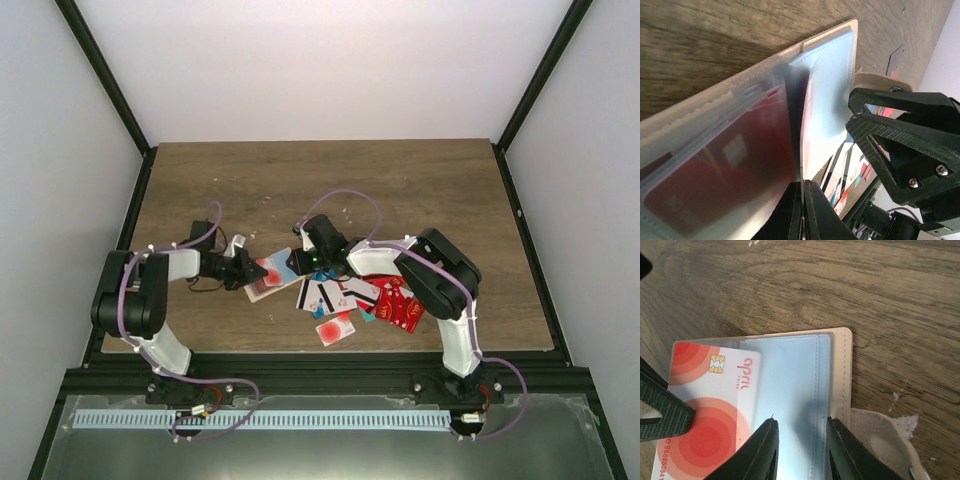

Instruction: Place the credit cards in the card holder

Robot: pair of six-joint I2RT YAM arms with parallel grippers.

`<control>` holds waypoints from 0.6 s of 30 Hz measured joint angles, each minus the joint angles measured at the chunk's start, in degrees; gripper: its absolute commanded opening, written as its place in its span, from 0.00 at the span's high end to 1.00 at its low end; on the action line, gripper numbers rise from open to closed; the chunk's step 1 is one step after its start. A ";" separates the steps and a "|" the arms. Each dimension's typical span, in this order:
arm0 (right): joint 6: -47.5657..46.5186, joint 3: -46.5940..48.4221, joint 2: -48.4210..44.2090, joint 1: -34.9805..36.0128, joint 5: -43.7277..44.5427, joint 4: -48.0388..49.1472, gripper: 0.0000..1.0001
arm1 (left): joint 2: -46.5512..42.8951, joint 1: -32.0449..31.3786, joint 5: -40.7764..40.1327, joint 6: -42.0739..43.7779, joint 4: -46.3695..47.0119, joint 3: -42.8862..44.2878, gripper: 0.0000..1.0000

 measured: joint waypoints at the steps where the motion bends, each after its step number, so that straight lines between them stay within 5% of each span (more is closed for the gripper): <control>1: -0.02 -0.04 0.00 -0.04 -0.15 0.07 0.71 | 0.17 -0.02 -0.13 -0.09 0.09 0.15 0.96; 18: -0.02 -0.22 0.02 -0.28 -1.16 0.42 0.72 | 3.78 -2.47 -1.09 -1.88 2.75 3.54 0.96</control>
